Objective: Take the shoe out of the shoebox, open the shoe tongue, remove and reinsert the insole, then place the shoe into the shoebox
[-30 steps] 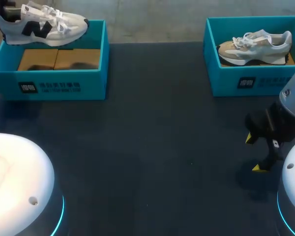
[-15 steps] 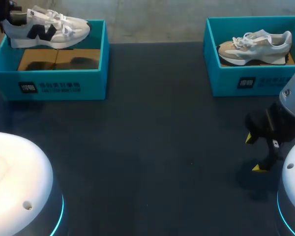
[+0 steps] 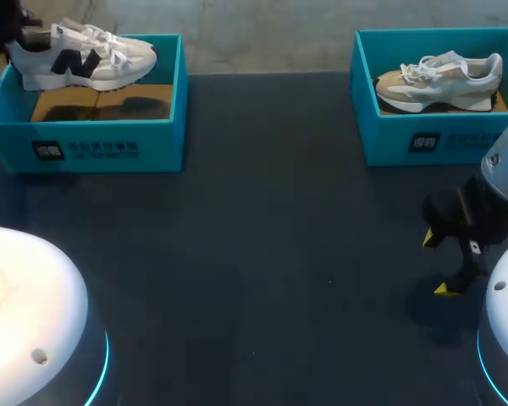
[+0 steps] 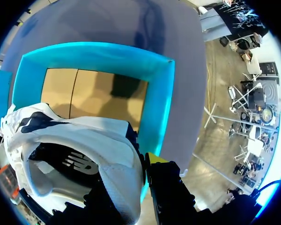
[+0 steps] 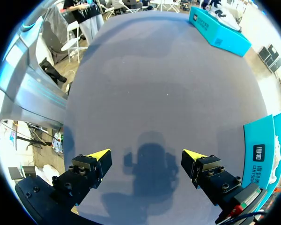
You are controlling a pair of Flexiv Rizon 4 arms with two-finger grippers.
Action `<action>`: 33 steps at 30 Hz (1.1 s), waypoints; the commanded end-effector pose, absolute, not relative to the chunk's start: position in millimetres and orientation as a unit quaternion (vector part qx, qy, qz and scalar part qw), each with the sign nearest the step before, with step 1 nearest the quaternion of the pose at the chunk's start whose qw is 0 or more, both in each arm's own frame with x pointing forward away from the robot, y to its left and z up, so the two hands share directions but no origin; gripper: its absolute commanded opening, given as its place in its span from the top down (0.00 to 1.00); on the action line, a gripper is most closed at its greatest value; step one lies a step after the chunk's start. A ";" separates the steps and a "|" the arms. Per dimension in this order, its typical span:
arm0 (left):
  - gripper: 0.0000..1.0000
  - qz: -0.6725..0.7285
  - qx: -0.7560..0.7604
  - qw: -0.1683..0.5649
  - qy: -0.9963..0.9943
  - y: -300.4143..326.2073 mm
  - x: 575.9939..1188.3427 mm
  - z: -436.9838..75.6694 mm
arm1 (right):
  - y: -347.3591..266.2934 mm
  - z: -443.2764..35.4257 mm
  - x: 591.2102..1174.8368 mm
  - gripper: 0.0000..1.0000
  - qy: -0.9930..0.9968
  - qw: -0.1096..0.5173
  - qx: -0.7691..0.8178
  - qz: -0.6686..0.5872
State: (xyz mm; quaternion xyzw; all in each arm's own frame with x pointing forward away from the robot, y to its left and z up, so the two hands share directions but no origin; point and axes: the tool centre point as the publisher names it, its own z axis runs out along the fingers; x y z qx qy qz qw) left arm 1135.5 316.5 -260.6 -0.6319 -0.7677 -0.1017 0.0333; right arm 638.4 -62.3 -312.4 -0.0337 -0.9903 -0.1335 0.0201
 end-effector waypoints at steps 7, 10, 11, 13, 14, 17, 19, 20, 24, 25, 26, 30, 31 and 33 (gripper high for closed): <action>1.00 -0.092 -0.639 0.034 -0.763 318.6 1128.9 -264.1 | -62.2 -312.6 637.2 0.00 -0.990 0.019 -0.034 -0.133; 1.00 -0.093 -0.646 0.028 -0.758 320.3 1119.0 -259.1 | -62.2 -312.6 637.2 0.00 -0.990 0.019 -0.034 -0.133; 1.00 -0.093 -0.647 0.027 -0.756 320.4 1116.1 -258.4 | -62.2 -312.6 637.2 0.00 -0.990 0.019 -0.034 -0.133; 1.00 -0.095 -0.648 0.026 -0.755 320.6 1111.5 -258.3 | -62.2 -312.6 637.2 0.00 -0.990 0.019 -0.034 -0.133; 1.00 -0.096 -0.649 0.026 -0.754 320.8 1108.2 -259.1 | -62.2 -312.6 637.2 0.00 -0.990 0.019 -0.034 -0.133; 1.00 -0.091 -0.650 0.029 -0.754 320.7 1101.4 -262.2 | -62.2 -312.6 637.2 0.00 -0.990 0.019 -0.034 -0.133; 1.00 -0.089 -0.650 0.031 -0.754 320.5 1096.3 -263.4 | -62.2 -312.6 637.2 0.00 -0.990 0.019 -0.034 -0.133; 1.00 -0.089 -0.650 0.031 -0.754 320.6 1094.1 -263.6 | -62.2 -312.6 637.2 0.00 -0.990 0.019 -0.034 -0.133; 1.00 -0.078 -0.653 0.032 -0.752 320.9 1085.4 -262.9 | -62.2 -312.6 637.2 0.00 -0.990 0.019 -0.034 -0.133; 1.00 -0.076 -0.653 0.035 -0.752 320.9 1083.3 -262.0 | -62.2 -312.6 637.2 0.00 -0.990 0.019 -0.034 -0.133; 1.00 -0.072 -0.654 0.037 -0.752 321.0 1081.6 -260.8 | -62.2 -312.6 637.2 0.00 -0.990 0.019 -0.034 -0.133; 1.00 -0.063 -0.654 0.040 -0.753 321.5 1081.1 -259.1 | -62.2 -312.6 637.2 0.00 -0.990 0.019 -0.034 -0.133; 1.00 -0.063 -0.654 0.040 -0.753 321.5 1081.1 -259.1 | -62.2 -312.6 637.2 0.00 -0.990 0.019 -0.034 -0.133; 1.00 -0.063 -0.654 0.040 -0.753 321.5 1081.1 -259.1 | -62.2 -312.6 637.2 0.00 -0.990 0.019 -0.034 -0.133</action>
